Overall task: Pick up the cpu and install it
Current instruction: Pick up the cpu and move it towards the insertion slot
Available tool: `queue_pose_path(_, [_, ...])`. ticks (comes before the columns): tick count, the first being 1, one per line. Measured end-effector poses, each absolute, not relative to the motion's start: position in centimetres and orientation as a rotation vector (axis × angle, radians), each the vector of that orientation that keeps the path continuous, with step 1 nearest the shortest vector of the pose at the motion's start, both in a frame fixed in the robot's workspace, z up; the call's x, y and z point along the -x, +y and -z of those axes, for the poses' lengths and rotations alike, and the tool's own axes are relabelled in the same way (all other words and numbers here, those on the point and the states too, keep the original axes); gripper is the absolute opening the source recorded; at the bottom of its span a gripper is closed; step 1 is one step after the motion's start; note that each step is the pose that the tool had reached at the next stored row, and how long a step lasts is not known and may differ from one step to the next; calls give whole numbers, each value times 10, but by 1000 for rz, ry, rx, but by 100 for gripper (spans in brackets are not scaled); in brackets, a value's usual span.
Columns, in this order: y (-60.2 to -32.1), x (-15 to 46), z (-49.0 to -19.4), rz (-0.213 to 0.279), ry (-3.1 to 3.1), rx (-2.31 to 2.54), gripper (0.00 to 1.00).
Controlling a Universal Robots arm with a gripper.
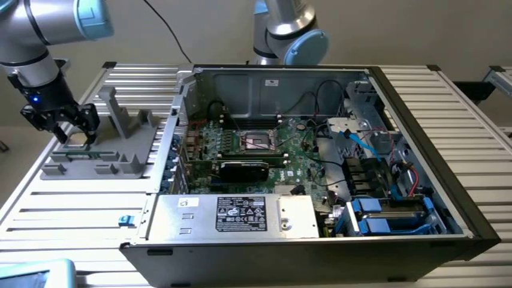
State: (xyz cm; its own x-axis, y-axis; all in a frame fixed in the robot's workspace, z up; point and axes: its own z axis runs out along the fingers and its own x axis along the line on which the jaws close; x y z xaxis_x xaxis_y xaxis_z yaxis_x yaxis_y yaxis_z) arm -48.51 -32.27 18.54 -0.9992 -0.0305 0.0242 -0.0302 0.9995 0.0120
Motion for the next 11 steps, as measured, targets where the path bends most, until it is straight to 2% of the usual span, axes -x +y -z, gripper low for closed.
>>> queue_pose_path(11, [-323, 485, -184, 20, -3111, -47, 71])
